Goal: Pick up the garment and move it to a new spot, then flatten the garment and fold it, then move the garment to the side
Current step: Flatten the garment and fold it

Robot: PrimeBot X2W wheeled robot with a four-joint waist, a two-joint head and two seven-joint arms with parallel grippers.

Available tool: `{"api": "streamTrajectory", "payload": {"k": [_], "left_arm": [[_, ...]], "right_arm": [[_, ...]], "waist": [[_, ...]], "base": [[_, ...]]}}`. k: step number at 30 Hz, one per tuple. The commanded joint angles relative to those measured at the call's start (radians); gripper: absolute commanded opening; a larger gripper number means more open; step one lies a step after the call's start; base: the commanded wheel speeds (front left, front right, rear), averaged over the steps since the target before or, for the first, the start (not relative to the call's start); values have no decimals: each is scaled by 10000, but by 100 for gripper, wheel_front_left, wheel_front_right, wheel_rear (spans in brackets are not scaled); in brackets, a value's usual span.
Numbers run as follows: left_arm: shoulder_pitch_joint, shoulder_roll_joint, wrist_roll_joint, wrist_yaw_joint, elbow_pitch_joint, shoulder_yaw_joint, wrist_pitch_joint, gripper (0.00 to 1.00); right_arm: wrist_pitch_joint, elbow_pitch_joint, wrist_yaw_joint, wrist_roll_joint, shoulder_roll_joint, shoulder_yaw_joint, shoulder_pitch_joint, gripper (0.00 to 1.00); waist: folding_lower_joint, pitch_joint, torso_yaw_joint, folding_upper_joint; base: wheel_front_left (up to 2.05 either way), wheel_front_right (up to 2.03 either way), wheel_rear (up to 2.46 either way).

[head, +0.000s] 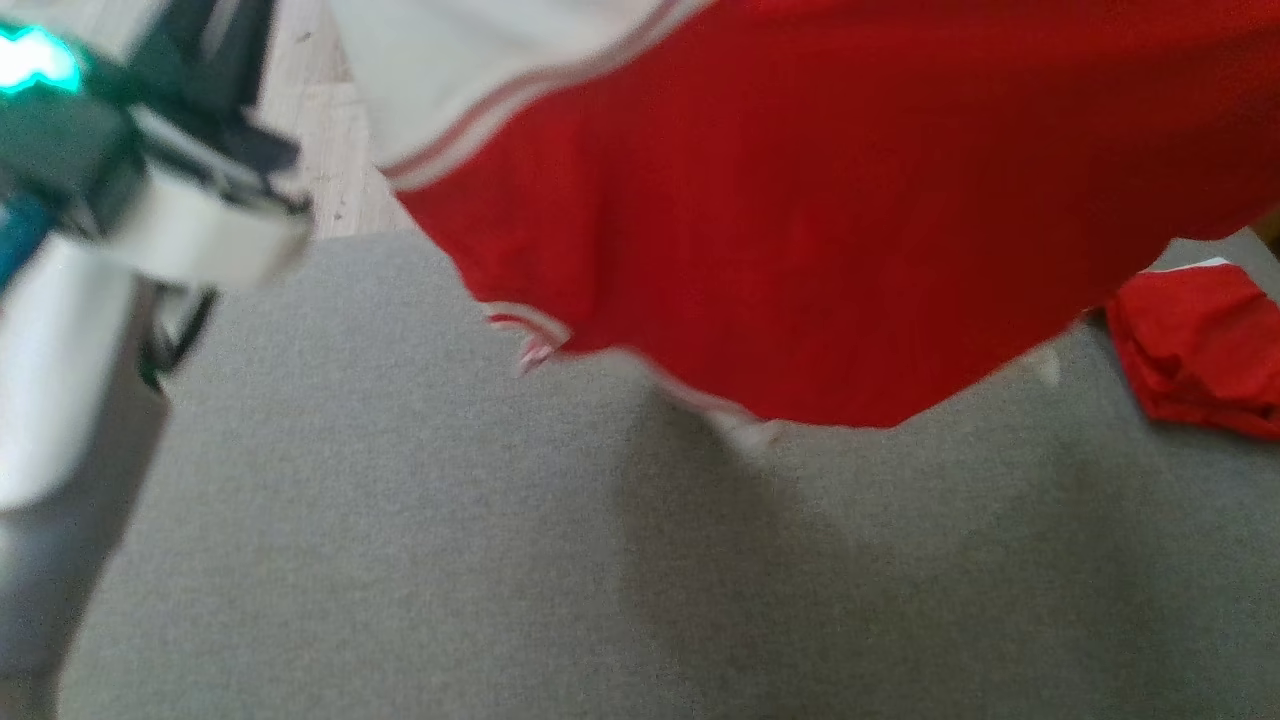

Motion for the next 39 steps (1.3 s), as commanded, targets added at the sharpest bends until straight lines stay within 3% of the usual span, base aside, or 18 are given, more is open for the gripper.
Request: {"api": "streamTrajectory", "payload": {"k": [1, 8, 12, 18, 23, 29, 39], "left_arm": [[-782, 430, 37, -19, -244, 536, 98, 0], [-2319, 118, -824, -566, 1385, 338, 857, 0], [-3636, 36, -843, -719, 2638, -23, 931, 0], [-6160, -155, -255, -730, 4405, -336, 43, 0], [-7943, -360, 744, -235, 5249, -477, -927, 0], [-8173, -603, 1046, -125, 4590, -300, -1054, 0], [-5354, -387, 980, -367, 2400, 253, -1058, 0]], "right_arm": [[130, -320, -9, -58, -96, 65, -395, 0], [1096, 292, -9, 113, 469, 833, -1554, 0], [1050, 1306, -9, 200, 691, 1095, -2898, 0], [189, 2792, -9, -334, 789, 1627, -5437, 0], [-1094, 3994, -9, -805, 900, 1660, -7279, 0], [-2274, 5150, -9, -863, 844, 1948, -8118, 0], [-3227, 6390, -9, -178, 545, 2611, -7364, 0]], "waist": [[4, 23, 3, -1], [4, 697, 36, -1], [4, 1886, 116, -1], [4, 3944, 226, -1], [4, 4928, 321, -1], [4, 5504, 607, -1], [4, 5829, 969, -1]], "base": [[0, 0, 0], [0, 0, 0], [0, 0, 0], [0, 0, 0], [0, 0, 0], [0, 0, 0], [0, 0, 0]]}}
